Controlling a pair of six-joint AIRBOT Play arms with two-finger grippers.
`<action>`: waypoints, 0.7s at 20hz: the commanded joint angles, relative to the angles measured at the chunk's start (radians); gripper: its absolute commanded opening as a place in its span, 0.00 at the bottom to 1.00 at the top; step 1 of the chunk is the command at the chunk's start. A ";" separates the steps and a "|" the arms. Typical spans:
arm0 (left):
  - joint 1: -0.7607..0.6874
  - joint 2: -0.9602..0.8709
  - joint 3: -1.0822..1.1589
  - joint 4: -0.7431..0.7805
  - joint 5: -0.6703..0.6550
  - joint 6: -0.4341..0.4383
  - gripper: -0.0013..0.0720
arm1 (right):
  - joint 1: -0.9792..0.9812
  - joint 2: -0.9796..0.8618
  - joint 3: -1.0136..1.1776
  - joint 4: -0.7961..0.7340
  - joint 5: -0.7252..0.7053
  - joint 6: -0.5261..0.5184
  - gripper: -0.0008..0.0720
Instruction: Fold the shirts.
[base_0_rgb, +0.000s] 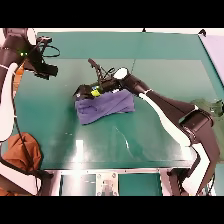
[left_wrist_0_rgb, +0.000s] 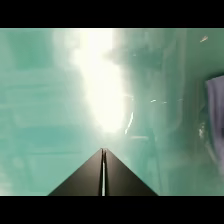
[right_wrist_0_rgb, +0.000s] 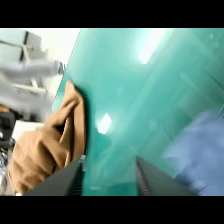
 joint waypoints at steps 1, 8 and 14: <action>0.006 0.002 -0.004 0.031 -0.004 0.036 0.05 | -0.107 -0.006 0.052 0.058 0.169 -0.022 0.44; 0.006 0.002 -0.004 0.035 -0.006 0.051 0.05 | -0.587 0.193 0.007 -0.321 0.404 0.182 0.64; 0.006 0.002 -0.004 -0.002 0.000 0.024 0.05 | -0.649 0.191 -0.384 -0.348 0.285 0.128 0.80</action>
